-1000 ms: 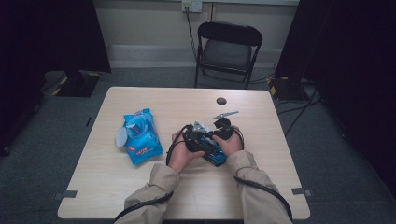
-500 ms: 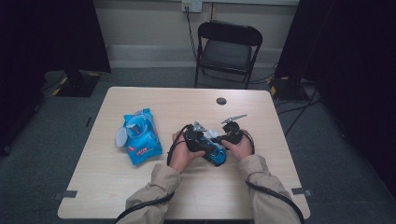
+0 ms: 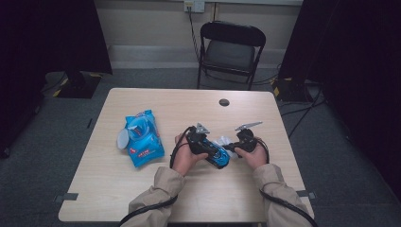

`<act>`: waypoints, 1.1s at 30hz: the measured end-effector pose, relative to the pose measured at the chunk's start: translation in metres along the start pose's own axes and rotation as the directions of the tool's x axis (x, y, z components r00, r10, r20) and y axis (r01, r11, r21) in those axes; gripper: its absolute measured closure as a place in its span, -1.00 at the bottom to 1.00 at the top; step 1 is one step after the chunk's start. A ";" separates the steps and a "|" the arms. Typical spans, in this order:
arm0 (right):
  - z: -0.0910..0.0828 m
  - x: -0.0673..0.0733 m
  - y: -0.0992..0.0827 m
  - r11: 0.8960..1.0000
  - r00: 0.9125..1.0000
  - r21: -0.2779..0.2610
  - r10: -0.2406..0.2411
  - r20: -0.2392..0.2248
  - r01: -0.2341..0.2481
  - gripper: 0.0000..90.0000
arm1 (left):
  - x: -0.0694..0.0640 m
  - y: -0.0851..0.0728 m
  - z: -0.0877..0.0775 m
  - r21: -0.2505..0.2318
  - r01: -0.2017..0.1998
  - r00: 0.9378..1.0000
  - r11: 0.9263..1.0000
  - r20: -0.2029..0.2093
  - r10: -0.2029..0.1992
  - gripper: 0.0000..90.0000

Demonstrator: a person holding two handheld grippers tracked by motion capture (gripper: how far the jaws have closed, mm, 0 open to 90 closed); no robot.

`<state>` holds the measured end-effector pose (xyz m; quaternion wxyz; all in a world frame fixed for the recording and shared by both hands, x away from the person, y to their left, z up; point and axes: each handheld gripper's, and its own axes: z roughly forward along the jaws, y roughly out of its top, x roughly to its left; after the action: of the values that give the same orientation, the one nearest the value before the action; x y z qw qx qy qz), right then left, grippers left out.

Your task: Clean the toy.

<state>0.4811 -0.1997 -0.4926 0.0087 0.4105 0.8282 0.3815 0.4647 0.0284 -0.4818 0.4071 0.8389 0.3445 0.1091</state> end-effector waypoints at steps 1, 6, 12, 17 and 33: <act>-0.002 -0.001 -0.002 1.000 1.000 0.001 -0.001 -0.003 0.001 0.78 | 0.000 0.000 0.000 0.000 0.000 1.000 1.000 0.000 0.000 -0.63; -0.011 -0.002 -0.009 1.000 1.000 0.013 0.001 -0.006 -0.001 0.79 | 0.000 0.000 0.000 0.000 0.003 1.000 1.000 -0.002 -0.003 -0.63; -0.018 -0.001 -0.016 1.000 1.000 0.029 -0.003 -0.012 0.003 0.79 | 0.000 0.000 0.000 -0.008 -0.002 1.000 1.000 0.002 0.002 -0.60; -0.025 -0.002 -0.020 0.999 1.000 0.037 -0.006 -0.007 0.006 0.79 | 0.000 0.000 0.001 -0.007 -0.001 1.000 1.000 0.002 0.001 -0.60; -0.023 -0.013 0.018 0.992 0.996 -0.112 0.064 0.066 -0.056 0.79 | 0.001 0.000 0.001 -0.010 -0.008 1.000 1.000 0.010 0.008 -0.59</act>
<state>0.4945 -0.2163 -0.4684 0.0485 0.4471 0.7923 0.4122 0.4655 0.0285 -0.4823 0.4125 0.8388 0.3385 0.1080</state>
